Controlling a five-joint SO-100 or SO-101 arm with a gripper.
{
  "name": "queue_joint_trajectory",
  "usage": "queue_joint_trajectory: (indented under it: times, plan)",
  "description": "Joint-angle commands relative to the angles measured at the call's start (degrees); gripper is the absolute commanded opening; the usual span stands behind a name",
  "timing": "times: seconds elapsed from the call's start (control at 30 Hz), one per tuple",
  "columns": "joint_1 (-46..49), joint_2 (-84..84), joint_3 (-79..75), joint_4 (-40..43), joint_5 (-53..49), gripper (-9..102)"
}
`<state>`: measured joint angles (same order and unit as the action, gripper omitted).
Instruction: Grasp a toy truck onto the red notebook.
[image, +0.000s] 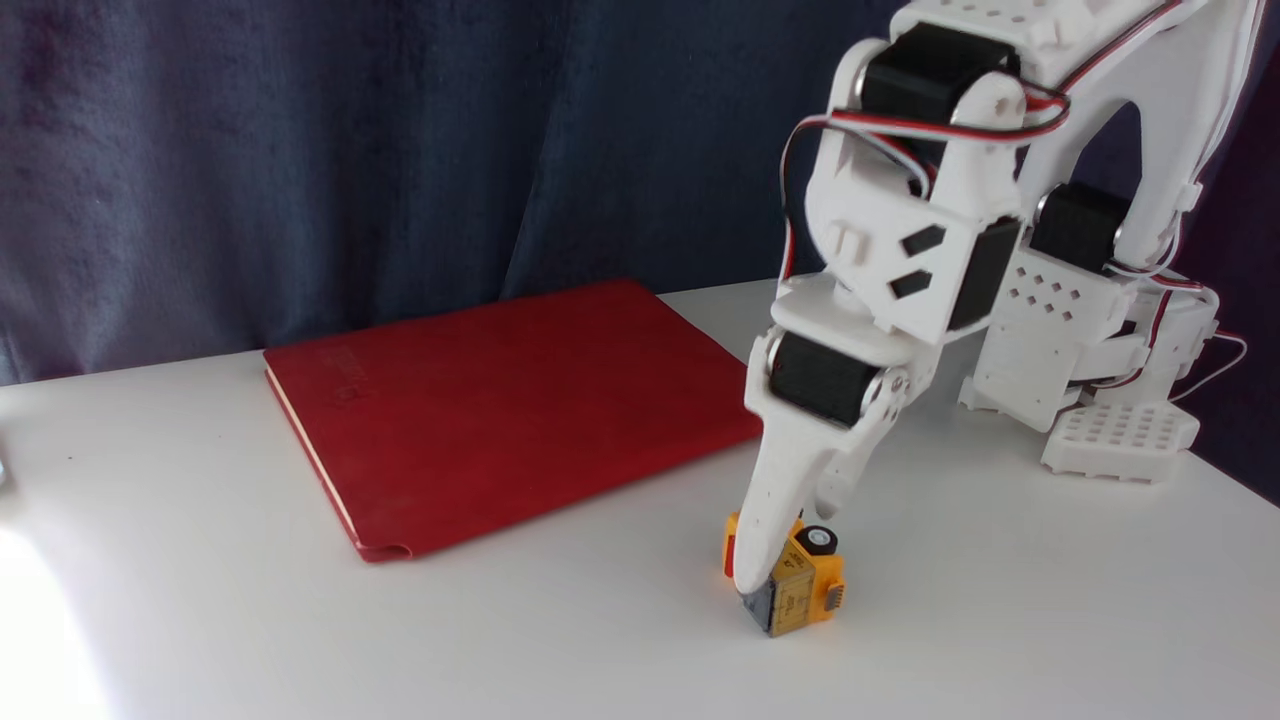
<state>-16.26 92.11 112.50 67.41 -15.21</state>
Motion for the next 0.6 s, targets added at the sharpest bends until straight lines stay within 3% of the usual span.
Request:
queue_joint_trajectory:
  times: [0.0,0.27,0.57]
  plan:
    - [-0.53,-1.32,-4.22,1.93,-0.79,24]
    - [-0.26,-6.94,-10.11,6.59,-1.76,18]
    - [0.79,-5.45,-8.26,6.15,-3.78,6]
